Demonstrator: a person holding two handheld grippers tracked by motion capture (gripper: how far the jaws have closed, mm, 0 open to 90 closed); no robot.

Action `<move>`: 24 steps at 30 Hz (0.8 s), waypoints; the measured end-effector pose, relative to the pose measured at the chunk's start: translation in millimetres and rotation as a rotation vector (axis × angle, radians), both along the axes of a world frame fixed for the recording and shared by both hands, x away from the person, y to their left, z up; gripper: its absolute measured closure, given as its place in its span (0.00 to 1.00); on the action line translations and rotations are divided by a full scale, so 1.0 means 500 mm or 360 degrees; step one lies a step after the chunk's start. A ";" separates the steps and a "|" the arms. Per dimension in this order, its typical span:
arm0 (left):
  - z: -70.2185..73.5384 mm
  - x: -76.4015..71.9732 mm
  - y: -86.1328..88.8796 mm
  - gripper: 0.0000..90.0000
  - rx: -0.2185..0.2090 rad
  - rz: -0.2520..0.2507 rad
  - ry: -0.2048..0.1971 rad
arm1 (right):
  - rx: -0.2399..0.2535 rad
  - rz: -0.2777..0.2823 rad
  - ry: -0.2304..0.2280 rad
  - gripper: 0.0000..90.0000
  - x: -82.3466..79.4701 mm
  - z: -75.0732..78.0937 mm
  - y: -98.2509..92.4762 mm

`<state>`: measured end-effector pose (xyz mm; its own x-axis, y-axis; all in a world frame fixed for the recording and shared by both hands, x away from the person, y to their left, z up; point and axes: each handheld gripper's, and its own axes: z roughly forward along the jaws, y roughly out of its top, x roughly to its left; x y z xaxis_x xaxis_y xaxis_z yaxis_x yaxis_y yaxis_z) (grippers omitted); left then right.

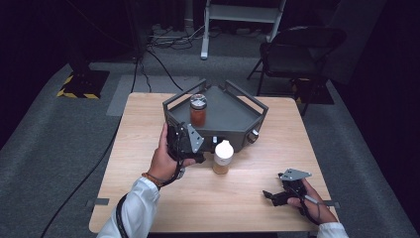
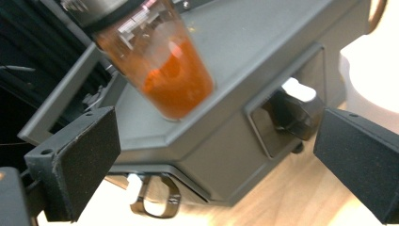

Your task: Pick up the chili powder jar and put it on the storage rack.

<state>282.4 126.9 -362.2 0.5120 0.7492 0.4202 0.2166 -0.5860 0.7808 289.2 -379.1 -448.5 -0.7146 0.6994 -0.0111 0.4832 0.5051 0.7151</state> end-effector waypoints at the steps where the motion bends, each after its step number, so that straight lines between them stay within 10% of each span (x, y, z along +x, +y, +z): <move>1: -0.007 -0.004 0.002 0.01 -0.0005 -0.0004 0.0004 | 0.0000 0.0000 0.0000 0.00 0.000 0.000 0.000; 24: -0.097 -0.045 0.055 0.01 -0.0004 -0.0018 0.0080 | 0.0000 0.0000 0.0000 0.00 0.000 0.000 0.000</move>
<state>259.9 154.5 -410.6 0.5408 0.7444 0.3918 0.2488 -0.5864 0.7708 289.2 -379.0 -448.5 -0.7146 0.6995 -0.0113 0.4833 0.5052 0.7150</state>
